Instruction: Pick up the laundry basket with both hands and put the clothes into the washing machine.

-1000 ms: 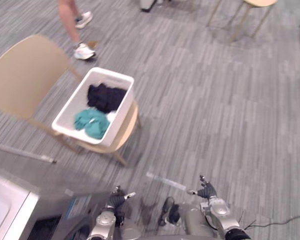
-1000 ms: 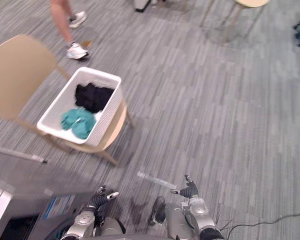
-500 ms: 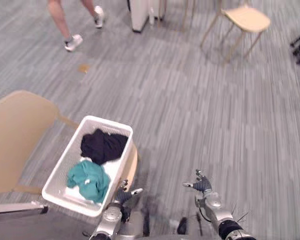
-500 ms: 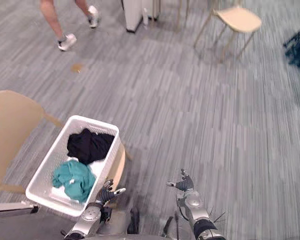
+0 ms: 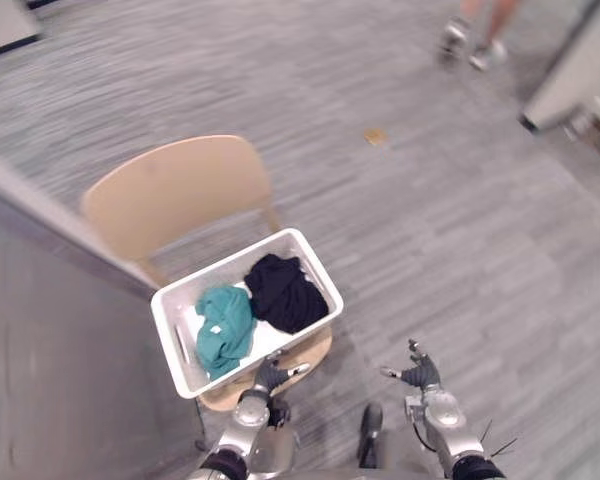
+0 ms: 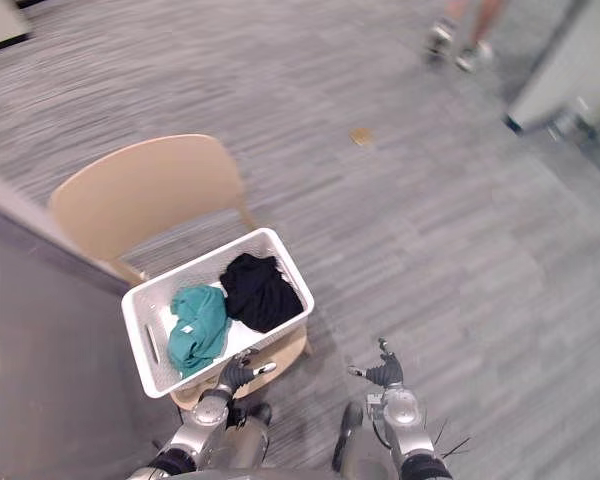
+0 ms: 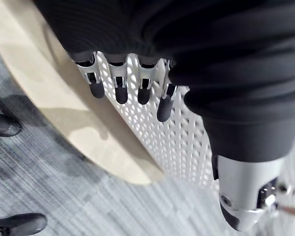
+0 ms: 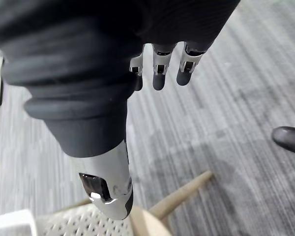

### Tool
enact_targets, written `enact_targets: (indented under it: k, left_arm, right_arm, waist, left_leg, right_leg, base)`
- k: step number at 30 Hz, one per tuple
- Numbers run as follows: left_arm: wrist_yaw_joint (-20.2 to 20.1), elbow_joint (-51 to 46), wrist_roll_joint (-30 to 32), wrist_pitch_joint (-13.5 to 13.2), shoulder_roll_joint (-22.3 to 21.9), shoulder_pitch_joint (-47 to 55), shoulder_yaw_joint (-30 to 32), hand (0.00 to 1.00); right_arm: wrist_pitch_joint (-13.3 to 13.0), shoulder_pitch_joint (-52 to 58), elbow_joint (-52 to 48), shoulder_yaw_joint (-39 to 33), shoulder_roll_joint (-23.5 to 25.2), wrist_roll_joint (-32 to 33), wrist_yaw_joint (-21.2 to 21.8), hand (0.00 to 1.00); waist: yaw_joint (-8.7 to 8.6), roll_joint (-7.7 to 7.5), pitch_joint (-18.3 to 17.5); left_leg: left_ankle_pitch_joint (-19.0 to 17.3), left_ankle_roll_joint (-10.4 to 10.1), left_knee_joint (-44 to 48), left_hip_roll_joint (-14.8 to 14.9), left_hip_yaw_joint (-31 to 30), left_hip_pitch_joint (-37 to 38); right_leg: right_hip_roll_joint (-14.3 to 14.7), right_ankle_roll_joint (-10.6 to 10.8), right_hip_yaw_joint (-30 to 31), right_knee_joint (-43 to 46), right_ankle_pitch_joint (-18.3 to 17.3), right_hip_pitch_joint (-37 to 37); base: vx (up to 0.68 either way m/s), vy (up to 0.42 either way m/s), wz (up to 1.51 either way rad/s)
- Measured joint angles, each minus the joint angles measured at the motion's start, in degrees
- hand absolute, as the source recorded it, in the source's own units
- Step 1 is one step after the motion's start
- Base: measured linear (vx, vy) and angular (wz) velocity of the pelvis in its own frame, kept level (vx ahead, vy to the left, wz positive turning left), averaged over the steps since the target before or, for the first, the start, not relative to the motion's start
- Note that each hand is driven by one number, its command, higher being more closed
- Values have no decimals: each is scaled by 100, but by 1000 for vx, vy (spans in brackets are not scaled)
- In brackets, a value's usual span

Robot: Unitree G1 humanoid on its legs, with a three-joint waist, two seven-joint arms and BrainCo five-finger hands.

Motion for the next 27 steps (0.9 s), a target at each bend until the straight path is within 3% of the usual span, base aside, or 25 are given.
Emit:
enact_targets:
  k: [2, 4, 5, 6, 8, 10, 12, 14, 15, 16, 17, 18, 19, 20, 22, 24, 27]
  left_arm:
    - [34, -21, -14, -17, 12, 63, -72, 0]
    - [31, -25, -107, -17, 31, 200, -151, 0]
    - [26, -53, -107, -19, 19, 221, -187, 0]
    - [26, -109, -105, -19, 37, 236, -219, 0]
    - [28, -255, -105, -59, 152, 345, -224, 0]
    - [26, -255, -105, -62, 305, 368, -236, 0]
    - [28, -256, -105, -66, 394, 363, -233, 0]
    - [28, -258, -104, -67, 501, 442, -225, 0]
    - [28, -259, -104, -68, 508, 477, -228, 0]
    - [27, -260, -104, -71, 514, 556, -227, 0]
    - [27, -257, -103, -71, 550, 575, -237, 0]
    - [31, -255, -102, -70, 549, 583, -236, 0]
    - [37, -254, -102, -72, 604, 588, -224, 0]
    - [45, -250, -102, -74, 669, 603, -210, 0]
    - [52, -237, -103, -85, 729, 603, -200, 0]
    - [54, -212, -101, -95, 788, 603, -179, 0]
    - [51, -97, -102, -104, 716, 636, -89, 0]
  right_arm:
    - [-25, -55, 32, -16, -37, -6, -30, 0]
    - [-23, -43, 25, -9, -7, -8, -110, 0]
    - [-22, 4, 15, -17, -10, -8, -117, 0]
    - [-21, 66, 4, -28, -29, -8, -125, 0]
    - [9, 189, -194, -72, 110, -6, -145, 0]
    - [42, 323, -331, -193, 226, -48, -254, 0]
    - [58, 384, -360, -305, 215, -119, -288, 0]
    - [189, 368, -480, -393, 184, -183, -374, 0]
    - [210, 384, -541, -399, 165, -218, -392, 0]
    - [274, 463, -814, -394, 116, -309, -427, 0]
    - [322, 554, -1143, -380, 124, -405, -478, 0]
    - [343, 624, -1322, -368, 136, -448, -492, 0]
    - [352, 819, -1800, -314, 125, -612, -487, 0]
    - [336, 926, -2125, -233, 125, -729, -475, 0]
    - [277, 1046, -2487, -216, 145, -889, -445, 0]
    - [185, 1068, -2747, -215, 154, -925, -357, 0]
    - [150, 971, -2890, -160, 67, -1017, -213, 0]
  waist:
    - [94, 38, -34]
    - [18, 102, -79]
    - [-90, 101, -84]
    - [-85, 76, -90]
    - [-26, -67, -168]
    - [-91, -197, -246]
    - [-89, -229, -248]
    - [-101, -250, -245]
    - [-104, -252, -242]
    - [-104, -297, -218]
    - [-136, -338, -186]
    - [-186, -353, -185]
    - [-318, -387, -173]
    - [-412, -406, -170]
    - [-399, -467, -206]
    - [-407, -554, -198]
    - [-373, -435, -234]
  left_leg:
    - [109, 110, -241, 156, 1111, -85]
    - [208, 485, -53, 555, 2971, -291]
    - [223, 539, 37, 611, 3512, -308]
    - [242, 639, 84, 569, 3698, -324]
    - [314, 725, -120, 272, 3545, -290]
    - [555, 802, -546, -89, 3279, -149]
    - [608, 851, -664, -272, 3125, -75]
    - [559, 918, -790, -461, 2982, 129]
    - [550, 917, -831, -489, 2956, 198]
    - [510, 942, -851, -573, 2825, 323]
    - [470, 990, -818, -606, 2696, 397]
    - [444, 1006, -809, -610, 2590, 395]
    - [429, 1028, -798, -609, 2341, 403]
    - [441, 1010, -793, -609, 2209, 424]
    - [486, 947, -737, -628, 2095, 428]
    - [476, 904, -607, -730, 1970, 388]
    - [461, 779, -635, -596, 1846, 404]
  right_leg:
    - [-85, -2, -365, -71, 2, 61]
    - [-311, 88, -1059, -67, -60, 274]
    - [-467, 209, -1379, 0, -141, 456]
    - [-564, 269, -1557, 45, -183, 545]
    - [-714, 299, -1762, 0, -203, 645]
    - [-885, 305, -1912, -77, -203, 777]
    - [-991, 322, -1945, -57, -200, 897]
    - [-1425, 478, -1873, 844, -284, 777]
    - [-1541, 458, -1825, 1161, -299, 705]
    - [-1812, 307, -1527, 1950, -304, 492]
    - [-1878, -76, -846, 2629, -407, 136]
    - [-1761, -95, -425, 2786, -554, -7]
    - [-1334, 104, 487, 2806, -954, -189]
    - [-1053, 235, 983, 2599, -1098, -249]
    - [-721, 344, 1458, 1886, -1150, -268]
    - [-690, 348, 1445, 1246, -935, -203]
    - [-500, 343, 1375, 965, -721, -71]
  base:
    - [34, -14, 124]
    - [8, 73, 150]
    - [38, 153, 153]
    - [34, 167, 121]
    - [47, 187, 76]
    - [72, 190, 84]
    - [42, 112, 61]
    - [38, 122, 41]
    - [52, 137, 33]
    - [57, 107, 40]
    - [58, 65, 48]
    - [54, 12, 84]
    - [71, -13, 95]
    - [68, -32, 93]
    - [70, -40, 50]
    - [93, -118, 50]
    - [70, -157, 17]
